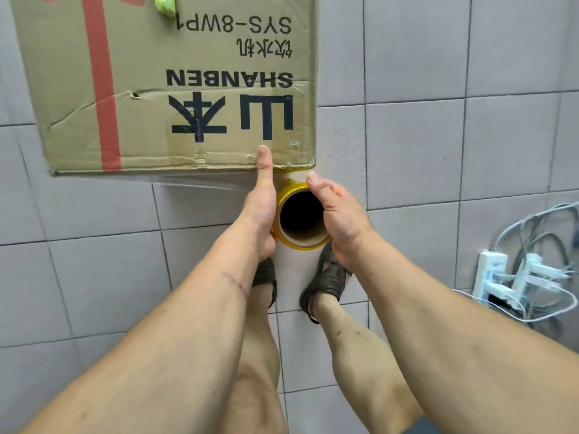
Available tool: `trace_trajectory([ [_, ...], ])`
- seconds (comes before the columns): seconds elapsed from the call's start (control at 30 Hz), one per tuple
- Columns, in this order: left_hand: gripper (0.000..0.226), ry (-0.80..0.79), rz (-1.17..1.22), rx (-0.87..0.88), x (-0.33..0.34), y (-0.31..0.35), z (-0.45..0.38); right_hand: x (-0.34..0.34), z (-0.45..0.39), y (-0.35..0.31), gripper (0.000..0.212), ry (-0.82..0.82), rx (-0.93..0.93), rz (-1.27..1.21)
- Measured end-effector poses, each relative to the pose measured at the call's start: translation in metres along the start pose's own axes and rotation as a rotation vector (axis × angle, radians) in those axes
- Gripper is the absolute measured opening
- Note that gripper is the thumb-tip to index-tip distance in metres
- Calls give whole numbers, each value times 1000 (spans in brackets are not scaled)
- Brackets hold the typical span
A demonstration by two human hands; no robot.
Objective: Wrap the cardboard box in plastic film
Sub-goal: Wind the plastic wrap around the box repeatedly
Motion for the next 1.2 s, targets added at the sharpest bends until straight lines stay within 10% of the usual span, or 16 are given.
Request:
trace_trajectory([
  [0.13,120,-55,64,-35,10,3,12,-13,-5,-11,83,92,-76,146],
  [0.33,153,212,1,69,25,-8,-10,-20,-16,-13,77,-76,-56,102],
  [0.5,115,-21,128,-58,45,-2,21,-34,-30,-25,69,-77,-101,183],
  [0.67,160,238,218,-12,63,-14,1,-53,-47,-36,83,-161,-107,254],
  [0.83,116,77,370,-36,81,-8,20,-58,-57,-41,68,-216,-126,290],
  [1.2,153,81,600,-22,109,-17,0,-73,-70,-62,77,-242,-67,383],
])
Point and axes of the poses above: each hand's wrist, its own z-axis away from the middle knuckle, its own x-axis out of the palm, y = z × x, the point moved 3 cm from there along -z, towards the middle knuckle, and after that the axes turned 15 degrees about y, right-handed, at the moved point
